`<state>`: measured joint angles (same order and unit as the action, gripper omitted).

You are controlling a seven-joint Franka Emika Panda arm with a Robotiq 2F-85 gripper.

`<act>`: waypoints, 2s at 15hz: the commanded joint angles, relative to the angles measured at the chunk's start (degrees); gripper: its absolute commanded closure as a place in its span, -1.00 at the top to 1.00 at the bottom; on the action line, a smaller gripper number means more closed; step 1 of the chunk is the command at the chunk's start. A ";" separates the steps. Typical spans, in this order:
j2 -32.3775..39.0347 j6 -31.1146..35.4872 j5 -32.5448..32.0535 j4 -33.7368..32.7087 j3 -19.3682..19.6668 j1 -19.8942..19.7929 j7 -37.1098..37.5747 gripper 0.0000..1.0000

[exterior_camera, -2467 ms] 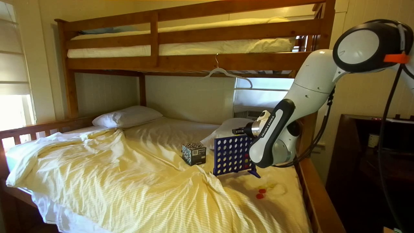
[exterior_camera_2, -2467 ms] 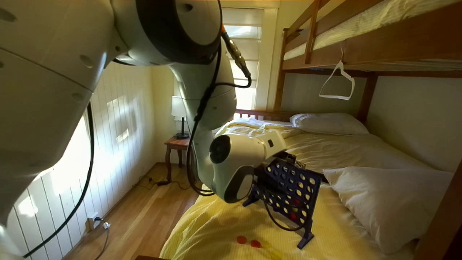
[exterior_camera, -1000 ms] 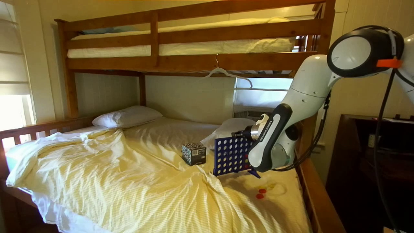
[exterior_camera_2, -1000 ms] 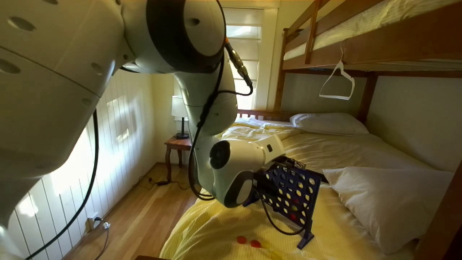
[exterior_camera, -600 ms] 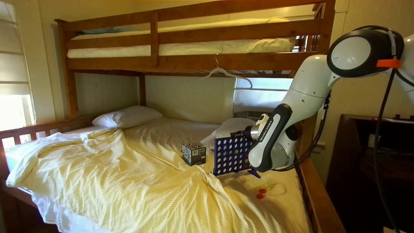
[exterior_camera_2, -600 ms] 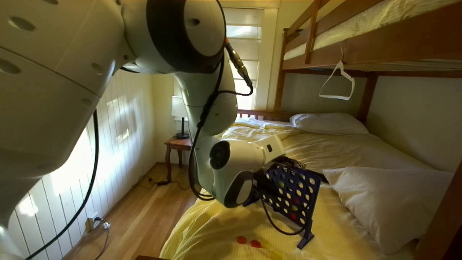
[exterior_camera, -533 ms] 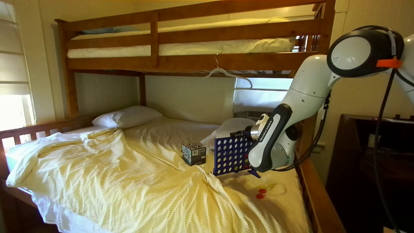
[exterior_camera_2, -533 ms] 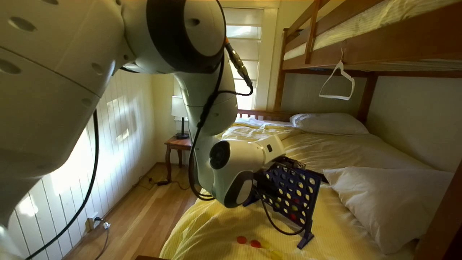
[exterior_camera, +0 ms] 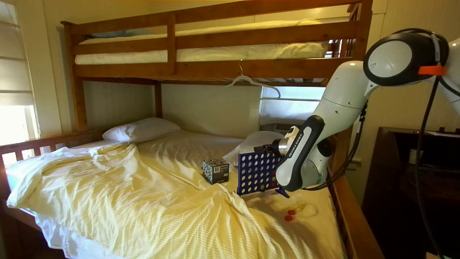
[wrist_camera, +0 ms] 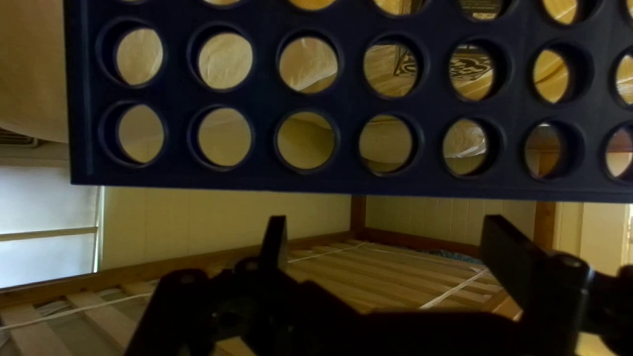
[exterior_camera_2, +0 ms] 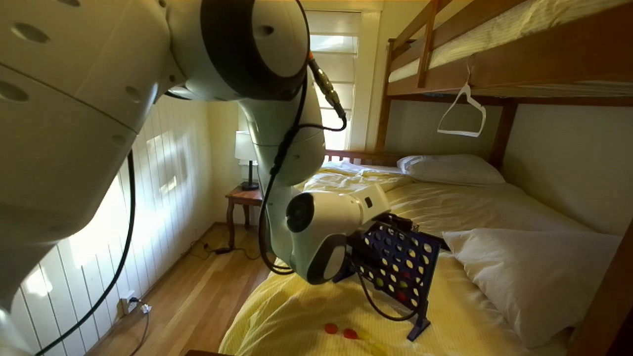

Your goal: Put the yellow chip into the connect four game

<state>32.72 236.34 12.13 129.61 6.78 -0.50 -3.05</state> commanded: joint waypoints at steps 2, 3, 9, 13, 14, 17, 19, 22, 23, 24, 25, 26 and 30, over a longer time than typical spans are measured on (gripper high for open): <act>-0.96 3.82 -1.56 0.93 -0.78 -0.99 0.85 1.00; -1.69 4.27 -1.99 1.69 -0.86 -1.18 1.10 1.00; -7.83 0.97 -3.33 6.75 -1.03 -2.55 2.61 1.00; -13.37 -5.67 -5.18 10.84 -0.89 -3.40 3.13 1.00; -14.97 -8.64 -2.81 11.88 -0.50 -2.81 1.96 1.00; -18.56 -14.49 -0.97 13.87 0.12 -2.30 1.05 1.00; -20.19 -17.50 2.04 14.75 0.75 -1.36 -0.61 1.00; -21.70 -20.40 8.75 15.51 1.56 0.47 -5.02 1.00; -21.89 -21.16 10.20 15.47 1.63 0.82 -6.02 1.00; -21.93 -21.40 11.37 15.40 1.63 1.11 -6.84 1.00; -22.00 -21.49 12.67 15.37 1.61 1.43 -7.68 1.00; -22.12 -21.95 13.78 15.39 1.55 1.72 -8.42 1.00; -20.17 -21.87 12.60 14.11 0.98 1.00 -7.65 1.00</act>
<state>12.54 214.43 24.74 143.72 7.76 0.50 -10.72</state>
